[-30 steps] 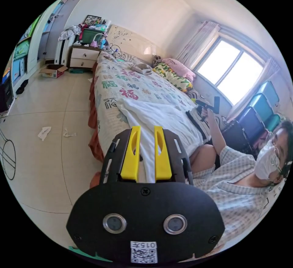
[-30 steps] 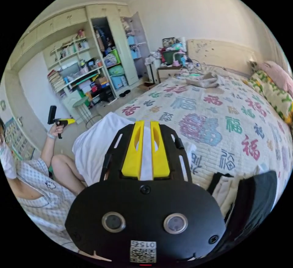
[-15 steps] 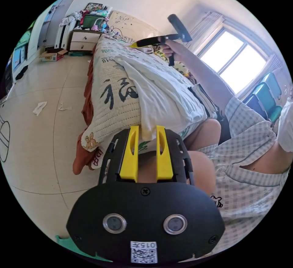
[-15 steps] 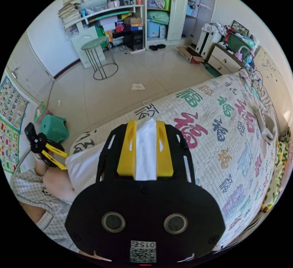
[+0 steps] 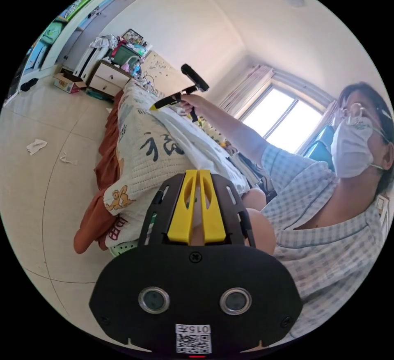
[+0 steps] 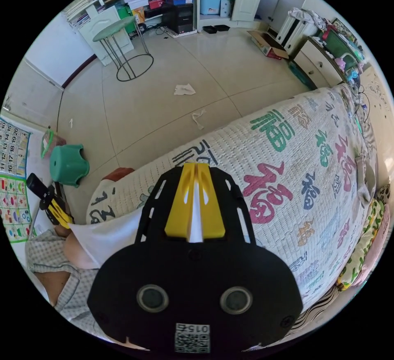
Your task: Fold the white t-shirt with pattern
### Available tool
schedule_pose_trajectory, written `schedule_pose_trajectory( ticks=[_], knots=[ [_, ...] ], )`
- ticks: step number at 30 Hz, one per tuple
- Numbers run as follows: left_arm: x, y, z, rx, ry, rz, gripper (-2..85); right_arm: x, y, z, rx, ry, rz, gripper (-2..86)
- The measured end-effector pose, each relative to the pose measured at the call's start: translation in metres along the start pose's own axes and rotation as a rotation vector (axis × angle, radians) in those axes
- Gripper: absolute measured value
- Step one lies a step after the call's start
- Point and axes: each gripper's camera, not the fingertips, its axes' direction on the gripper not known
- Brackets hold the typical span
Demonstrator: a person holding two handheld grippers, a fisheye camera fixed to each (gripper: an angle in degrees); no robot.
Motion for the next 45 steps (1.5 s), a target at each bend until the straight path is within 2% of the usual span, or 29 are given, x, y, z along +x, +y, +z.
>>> schedule_pose_trajectory(
  ticks=[4,7,14,19,22,28,31,39,45],
  knots=[
    [0.022,0.003,-0.039,0.107,-0.076,0.025,-0.7,0.0,0.002,-0.037,0.161,-0.078,0.021,-1.0],
    [0.046,0.005,-0.055,0.157,-0.087,0.054,-0.8,0.004,0.018,-0.054,0.197,-0.087,0.006,-0.9],
    [0.131,-0.01,-0.01,0.117,-0.007,0.213,-0.7,0.063,0.136,-0.121,0.402,-0.192,0.034,-0.8],
    [0.211,-0.03,0.098,-0.013,0.163,0.376,-0.7,0.144,0.287,-0.167,0.58,-0.246,0.145,-0.8],
    [0.249,-0.028,0.185,-0.132,0.22,0.435,-0.7,0.191,0.363,-0.163,0.603,-0.231,0.246,-0.8],
    [0.294,0.011,0.372,-0.379,0.218,0.487,-0.7,0.269,0.461,-0.115,0.563,-0.236,0.404,-0.7],
    [0.303,0.034,0.436,-0.466,0.197,0.484,-0.6,0.293,0.494,-0.102,0.582,-0.274,0.423,-0.7],
    [0.328,0.058,0.509,-0.524,0.131,0.59,-0.3,0.321,0.556,-0.113,0.635,-0.228,0.428,-0.6],
    [0.311,0.08,0.566,-0.61,0.044,0.588,2.3,0.329,0.572,-0.093,0.453,-0.107,0.482,0.5]
  ],
)
